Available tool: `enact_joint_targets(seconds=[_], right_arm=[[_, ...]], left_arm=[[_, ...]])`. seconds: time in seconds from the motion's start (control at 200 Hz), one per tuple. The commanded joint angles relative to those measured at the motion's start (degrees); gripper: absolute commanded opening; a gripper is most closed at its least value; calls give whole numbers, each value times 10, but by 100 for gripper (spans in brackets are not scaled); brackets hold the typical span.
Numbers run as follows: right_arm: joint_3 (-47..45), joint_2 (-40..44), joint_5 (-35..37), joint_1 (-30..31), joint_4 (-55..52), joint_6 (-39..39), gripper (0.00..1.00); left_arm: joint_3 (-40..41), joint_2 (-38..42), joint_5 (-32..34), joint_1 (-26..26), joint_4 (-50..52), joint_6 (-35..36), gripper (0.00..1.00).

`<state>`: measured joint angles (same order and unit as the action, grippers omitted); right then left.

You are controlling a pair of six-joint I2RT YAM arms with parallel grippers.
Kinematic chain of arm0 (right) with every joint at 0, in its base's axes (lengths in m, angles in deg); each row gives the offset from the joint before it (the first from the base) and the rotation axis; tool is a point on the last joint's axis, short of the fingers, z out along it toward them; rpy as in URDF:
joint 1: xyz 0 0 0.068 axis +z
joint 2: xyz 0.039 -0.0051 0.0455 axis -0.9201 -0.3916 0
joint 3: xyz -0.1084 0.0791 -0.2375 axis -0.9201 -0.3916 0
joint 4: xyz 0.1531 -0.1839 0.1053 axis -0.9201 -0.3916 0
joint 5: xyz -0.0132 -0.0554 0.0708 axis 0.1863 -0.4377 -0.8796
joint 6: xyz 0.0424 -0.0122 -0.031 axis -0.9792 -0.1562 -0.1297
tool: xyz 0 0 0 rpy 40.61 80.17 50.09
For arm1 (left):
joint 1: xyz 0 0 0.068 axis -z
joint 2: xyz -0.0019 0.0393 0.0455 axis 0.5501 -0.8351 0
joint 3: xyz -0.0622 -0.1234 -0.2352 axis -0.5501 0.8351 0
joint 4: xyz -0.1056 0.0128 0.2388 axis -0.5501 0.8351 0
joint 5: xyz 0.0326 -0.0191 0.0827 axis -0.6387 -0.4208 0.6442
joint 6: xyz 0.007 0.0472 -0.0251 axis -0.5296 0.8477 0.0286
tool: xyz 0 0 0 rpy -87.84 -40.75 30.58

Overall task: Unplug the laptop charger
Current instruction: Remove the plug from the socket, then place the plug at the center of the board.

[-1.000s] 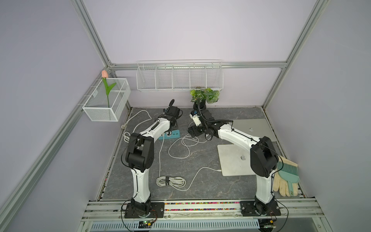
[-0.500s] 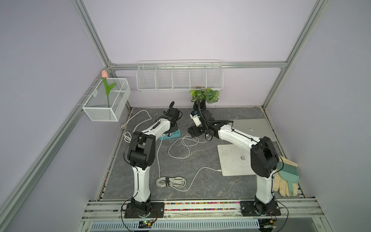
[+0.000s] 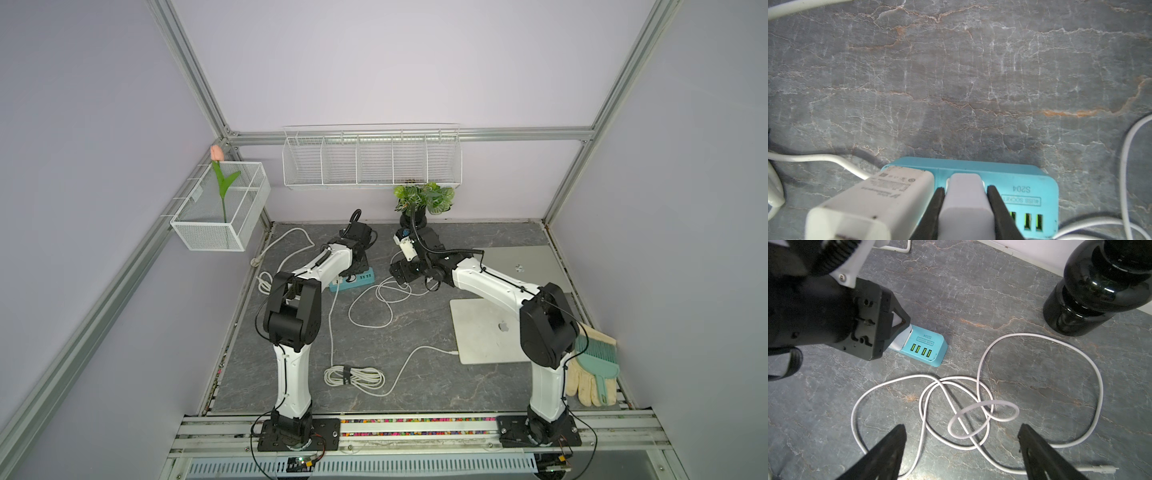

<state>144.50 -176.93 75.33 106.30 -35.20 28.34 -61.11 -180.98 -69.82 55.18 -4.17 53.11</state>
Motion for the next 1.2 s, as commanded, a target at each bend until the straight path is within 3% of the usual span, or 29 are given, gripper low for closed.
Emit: enact_joint_targets(seconds=[0.0,0.355,0.53,0.705,0.895,1.015,1.195], right_arm=[[-11,25,4,-3,13,2,88],[-25,39,0,-4,23,-2,87],[-96,115,-22,-41,80,-60,86],[-172,192,-21,-105,100,-97,84],[-220,237,23,-140,71,-77,85],[-266,281,37,-157,87,-83,85],[-307,321,43,-172,94,-84,85]], left_arm=[[-40,41,6,1,7,10,14],[-61,46,1,6,0,23,10],[-117,68,-9,49,-11,58,10],[-144,68,-176,94,-100,87,11],[-284,-60,-300,150,-64,99,11],[-350,-145,-342,158,-48,77,11],[-395,-233,-395,165,-104,37,11]])
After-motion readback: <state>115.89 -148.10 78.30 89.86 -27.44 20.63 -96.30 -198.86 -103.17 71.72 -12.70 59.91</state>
